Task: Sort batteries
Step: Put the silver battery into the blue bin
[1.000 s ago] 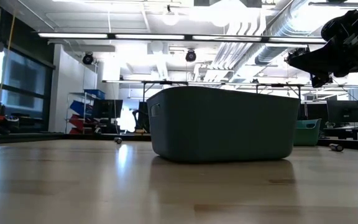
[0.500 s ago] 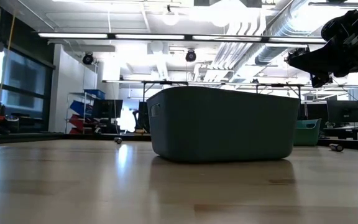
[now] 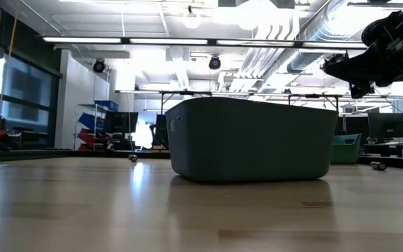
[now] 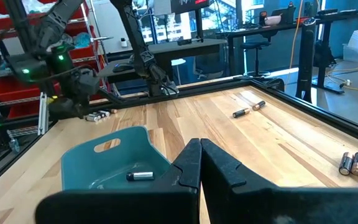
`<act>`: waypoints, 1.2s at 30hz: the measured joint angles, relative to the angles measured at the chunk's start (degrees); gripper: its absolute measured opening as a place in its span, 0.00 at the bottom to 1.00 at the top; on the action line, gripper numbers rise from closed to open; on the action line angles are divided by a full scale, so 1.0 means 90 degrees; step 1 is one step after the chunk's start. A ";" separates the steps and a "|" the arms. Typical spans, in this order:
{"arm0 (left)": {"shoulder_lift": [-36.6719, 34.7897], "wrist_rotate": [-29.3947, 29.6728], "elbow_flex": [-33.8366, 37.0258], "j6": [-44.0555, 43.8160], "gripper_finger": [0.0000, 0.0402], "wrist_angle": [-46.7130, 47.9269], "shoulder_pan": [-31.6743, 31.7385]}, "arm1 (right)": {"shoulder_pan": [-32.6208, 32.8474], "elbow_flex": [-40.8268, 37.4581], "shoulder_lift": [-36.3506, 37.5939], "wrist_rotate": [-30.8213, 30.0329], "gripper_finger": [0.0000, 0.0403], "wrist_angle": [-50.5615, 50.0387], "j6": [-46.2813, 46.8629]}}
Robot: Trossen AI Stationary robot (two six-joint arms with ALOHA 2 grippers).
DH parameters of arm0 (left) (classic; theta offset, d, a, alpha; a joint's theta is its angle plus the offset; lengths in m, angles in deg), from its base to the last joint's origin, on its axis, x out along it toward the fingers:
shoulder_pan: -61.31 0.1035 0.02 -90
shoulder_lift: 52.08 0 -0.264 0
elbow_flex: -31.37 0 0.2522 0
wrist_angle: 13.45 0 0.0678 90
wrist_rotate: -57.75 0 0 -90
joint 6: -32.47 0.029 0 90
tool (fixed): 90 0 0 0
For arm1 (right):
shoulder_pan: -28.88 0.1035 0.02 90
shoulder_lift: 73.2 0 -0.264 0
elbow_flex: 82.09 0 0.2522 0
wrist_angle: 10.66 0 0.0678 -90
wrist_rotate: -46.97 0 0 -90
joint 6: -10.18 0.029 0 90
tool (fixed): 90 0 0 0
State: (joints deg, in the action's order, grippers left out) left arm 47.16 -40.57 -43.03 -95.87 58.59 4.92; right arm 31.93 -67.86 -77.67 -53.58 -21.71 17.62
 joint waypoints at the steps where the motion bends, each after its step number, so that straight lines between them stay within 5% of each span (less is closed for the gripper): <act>1: 0.0000 -0.0002 0.0099 -0.0008 0.43 -0.0027 -0.0022 | 0.0001 0.0000 0.0000 0.0000 0.00 -0.0001 0.0000; 17: -0.0046 0.0041 0.0748 0.0051 0.42 -0.1099 -0.0047 | 0.0000 0.0000 -0.0005 0.0000 0.00 -0.0002 0.0001; 29: -0.0027 0.0194 0.0753 0.0054 0.22 -0.1111 -0.0047 | 0.0000 0.0000 -0.0005 0.0000 0.00 -0.0002 0.0000; 36: -0.0020 0.0345 0.0723 0.0200 0.20 -0.0962 -0.0029 | 0.0002 0.0000 -0.0005 0.0000 0.00 -0.0002 0.0002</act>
State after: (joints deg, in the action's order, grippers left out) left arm 46.98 -37.46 -36.53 -94.06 49.93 4.66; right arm 31.95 -67.86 -77.71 -53.58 -21.72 17.64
